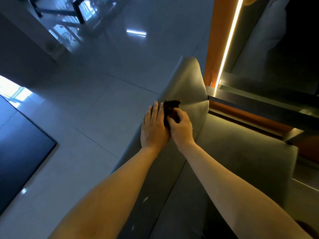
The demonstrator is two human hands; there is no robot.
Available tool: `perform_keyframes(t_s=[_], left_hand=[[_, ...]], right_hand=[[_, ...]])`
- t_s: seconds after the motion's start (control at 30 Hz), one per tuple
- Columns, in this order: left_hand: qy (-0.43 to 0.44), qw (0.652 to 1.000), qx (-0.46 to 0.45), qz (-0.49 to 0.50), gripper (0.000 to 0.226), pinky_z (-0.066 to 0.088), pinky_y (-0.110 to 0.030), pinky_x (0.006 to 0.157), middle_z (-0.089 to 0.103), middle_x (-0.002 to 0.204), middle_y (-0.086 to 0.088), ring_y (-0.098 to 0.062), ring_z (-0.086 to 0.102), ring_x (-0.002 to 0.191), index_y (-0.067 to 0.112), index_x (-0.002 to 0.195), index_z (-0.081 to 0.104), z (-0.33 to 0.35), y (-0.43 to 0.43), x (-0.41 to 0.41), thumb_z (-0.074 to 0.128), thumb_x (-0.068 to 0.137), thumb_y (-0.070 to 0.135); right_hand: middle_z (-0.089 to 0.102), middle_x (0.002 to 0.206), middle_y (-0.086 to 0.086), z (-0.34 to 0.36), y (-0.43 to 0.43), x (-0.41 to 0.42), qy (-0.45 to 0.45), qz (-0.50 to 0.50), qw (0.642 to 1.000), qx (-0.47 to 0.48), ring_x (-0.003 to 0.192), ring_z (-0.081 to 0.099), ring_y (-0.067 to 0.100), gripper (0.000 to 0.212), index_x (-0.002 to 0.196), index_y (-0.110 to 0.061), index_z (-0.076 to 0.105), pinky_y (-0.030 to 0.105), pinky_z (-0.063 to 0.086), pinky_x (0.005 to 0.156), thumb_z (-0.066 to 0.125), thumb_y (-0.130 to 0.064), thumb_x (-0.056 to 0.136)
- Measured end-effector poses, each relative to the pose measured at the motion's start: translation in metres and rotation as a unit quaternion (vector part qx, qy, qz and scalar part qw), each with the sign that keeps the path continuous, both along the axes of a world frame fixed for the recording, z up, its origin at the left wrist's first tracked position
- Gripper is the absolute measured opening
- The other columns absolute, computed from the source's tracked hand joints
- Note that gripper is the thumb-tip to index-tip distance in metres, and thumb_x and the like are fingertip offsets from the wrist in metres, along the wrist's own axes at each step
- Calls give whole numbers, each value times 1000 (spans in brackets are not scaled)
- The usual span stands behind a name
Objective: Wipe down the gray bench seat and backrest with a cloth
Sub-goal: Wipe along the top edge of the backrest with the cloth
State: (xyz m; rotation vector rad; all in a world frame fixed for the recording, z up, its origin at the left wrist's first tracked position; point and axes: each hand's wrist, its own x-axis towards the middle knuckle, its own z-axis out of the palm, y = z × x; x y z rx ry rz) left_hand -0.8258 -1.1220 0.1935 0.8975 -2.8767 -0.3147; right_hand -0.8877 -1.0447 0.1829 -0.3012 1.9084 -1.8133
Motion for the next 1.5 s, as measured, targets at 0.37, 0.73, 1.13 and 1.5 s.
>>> perform_keyframes(t_s=[0.37,0.73,1.13,1.5], left_hand=[[30,999,15,8,59,26,-46,124,25,166,-8,-26,21,154,16,159,24,-4,-3,-1,44,106,30],[71,995,73,-5,60,22,-39,126,24,167,-4,-18,16,155,14,160,24,-2,-12,5,47,105,22],[72,987,145,5,61,21,-44,126,25,166,-5,-19,15,155,12,160,25,8,-16,7,48,104,19],[61,996,55,28,58,26,-42,122,31,163,-6,-22,23,151,14,157,31,0,-3,25,50,104,27]], right_hand=[[51,122,-7,10,-16,-37,7,-21,999,31,108,50,4,39,139,-13,55,25,46,103,55,-6,101],[50,137,-5,9,-14,-73,-11,-27,998,51,124,48,14,49,148,-24,48,35,47,105,58,-14,101],[60,118,-6,-2,5,-16,9,56,998,39,113,58,13,39,132,-19,62,39,52,104,59,-5,96],[55,129,-4,0,0,-12,-30,21,999,15,118,54,11,46,141,-21,54,31,48,104,58,-6,98]])
